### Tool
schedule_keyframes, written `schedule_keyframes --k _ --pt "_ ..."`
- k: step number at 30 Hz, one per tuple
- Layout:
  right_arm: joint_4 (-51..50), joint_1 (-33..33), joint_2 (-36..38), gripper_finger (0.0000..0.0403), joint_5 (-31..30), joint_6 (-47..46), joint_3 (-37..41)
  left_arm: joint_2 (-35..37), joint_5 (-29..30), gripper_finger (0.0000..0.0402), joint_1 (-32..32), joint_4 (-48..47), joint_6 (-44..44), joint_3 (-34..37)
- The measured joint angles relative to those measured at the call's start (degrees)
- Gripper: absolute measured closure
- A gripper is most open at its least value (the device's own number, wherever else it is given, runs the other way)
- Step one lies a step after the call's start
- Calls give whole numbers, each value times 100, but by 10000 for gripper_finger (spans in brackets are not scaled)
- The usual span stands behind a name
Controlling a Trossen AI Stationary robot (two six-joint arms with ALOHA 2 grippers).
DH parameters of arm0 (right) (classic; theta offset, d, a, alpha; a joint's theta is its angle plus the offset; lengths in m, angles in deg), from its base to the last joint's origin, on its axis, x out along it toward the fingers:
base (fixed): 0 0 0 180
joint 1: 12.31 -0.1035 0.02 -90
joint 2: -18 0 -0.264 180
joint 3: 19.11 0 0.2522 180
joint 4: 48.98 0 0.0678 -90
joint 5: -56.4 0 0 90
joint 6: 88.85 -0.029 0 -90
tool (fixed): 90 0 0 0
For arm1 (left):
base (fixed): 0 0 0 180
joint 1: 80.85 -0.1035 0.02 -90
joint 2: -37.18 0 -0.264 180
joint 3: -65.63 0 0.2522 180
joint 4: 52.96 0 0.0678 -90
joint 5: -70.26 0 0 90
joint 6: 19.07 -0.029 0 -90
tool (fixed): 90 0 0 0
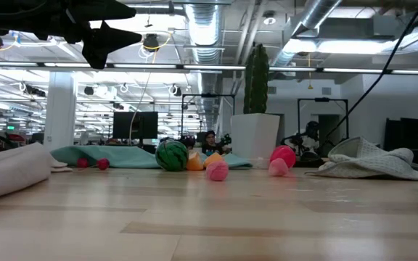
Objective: Pick and placing Produce into tupperware
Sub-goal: Put the strawberry into the black bin, then put the peach into the black bin
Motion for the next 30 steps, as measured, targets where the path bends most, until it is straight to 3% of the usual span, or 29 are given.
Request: schedule_keyframes --k 10,15,30 --pt "52 -308 -487 381 -3 -720 0 0 0 171 0 0 4 2" --pt "52 -300 -498 359 0 -723 0 0 0 171 0 -2 6 4" --pt "24 -149 -498 354 59 -356 0 0 0 171 0 -18 8 4"
